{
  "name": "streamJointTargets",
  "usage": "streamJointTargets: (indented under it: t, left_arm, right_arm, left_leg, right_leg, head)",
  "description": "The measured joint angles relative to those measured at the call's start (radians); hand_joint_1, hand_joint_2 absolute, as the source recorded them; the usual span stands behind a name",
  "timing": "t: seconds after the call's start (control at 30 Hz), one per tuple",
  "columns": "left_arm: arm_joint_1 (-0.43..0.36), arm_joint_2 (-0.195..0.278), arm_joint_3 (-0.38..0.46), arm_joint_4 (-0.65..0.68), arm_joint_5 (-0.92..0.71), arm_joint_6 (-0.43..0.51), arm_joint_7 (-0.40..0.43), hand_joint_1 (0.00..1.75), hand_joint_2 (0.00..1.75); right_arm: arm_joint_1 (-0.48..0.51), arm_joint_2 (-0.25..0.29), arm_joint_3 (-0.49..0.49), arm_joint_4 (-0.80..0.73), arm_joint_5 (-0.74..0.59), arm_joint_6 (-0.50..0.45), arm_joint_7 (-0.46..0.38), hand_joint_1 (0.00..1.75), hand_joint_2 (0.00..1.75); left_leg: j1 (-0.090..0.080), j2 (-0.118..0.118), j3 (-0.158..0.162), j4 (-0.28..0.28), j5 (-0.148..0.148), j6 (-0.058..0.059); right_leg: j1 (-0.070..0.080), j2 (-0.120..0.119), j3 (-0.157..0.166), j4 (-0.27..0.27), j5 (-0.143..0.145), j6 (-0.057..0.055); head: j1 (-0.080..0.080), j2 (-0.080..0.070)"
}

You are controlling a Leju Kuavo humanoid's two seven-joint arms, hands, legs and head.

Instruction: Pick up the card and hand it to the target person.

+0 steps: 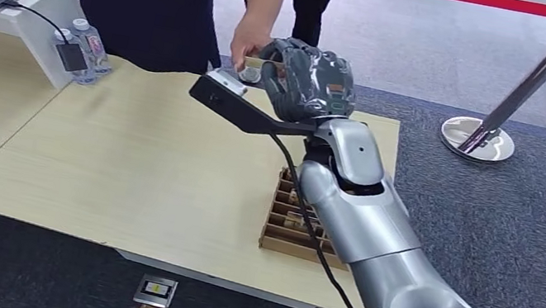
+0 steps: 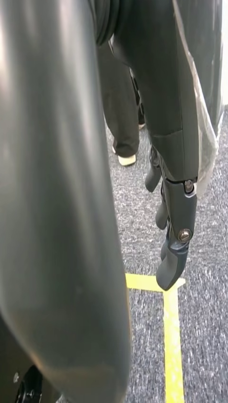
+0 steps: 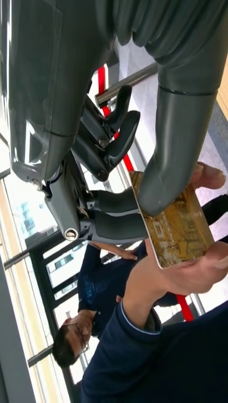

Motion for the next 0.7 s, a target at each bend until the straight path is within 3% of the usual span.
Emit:
streamJointTargets:
  t: [0.5,0.63,0.67,0.7]
  left_arm:
    - [0.002,0.006,0.000,0.000,0.001,-0.001,-0.002,0.00,0.00]
    - [0.002,0.006,0.000,0.000,0.002,-0.001,0.003,0.00,0.00]
    - [0.002,0.006,0.000,0.000,0.002,-0.001,0.003,0.00,0.00]
    - [0.002,0.006,0.000,0.000,0.002,-0.001,0.003,0.00,0.00]
  right_arm:
    - [0.000,-0.003,0.000,-0.002,-0.035,-0.012,-0.016,1.73,1.75]
    - [0.000,-0.007,-0.001,-0.001,-0.055,-0.020,-0.029,0.00,1.75]
    - [0.000,-0.008,-0.001,-0.001,-0.061,-0.023,-0.032,0.00,1.31]
    - [0.000,-0.009,-0.001,-0.001,-0.063,-0.025,-0.033,0.00,1.16]
  left_leg:
    - [0.000,0.000,0.000,0.000,0.000,0.000]
    - [0.000,0.000,0.000,0.000,0.000,0.000]
    - [0.000,0.000,0.000,0.000,0.000,0.000]
    - [0.000,0.000,0.000,0.000,0.000,0.000]
  right_leg:
    - [0.000,0.000,0.000,0.000,0.000,0.000]
    - [0.000,0.000,0.000,0.000,0.000,0.000]
    - [0.000,0.000,0.000,0.000,0.000,0.000]
    - [0.000,0.000,0.000,0.000,0.000,0.000]
  head:
    - [0.000,0.000]
    - [0.000,0.000]
    - [0.000,0.000]
    - [0.000,0.000]
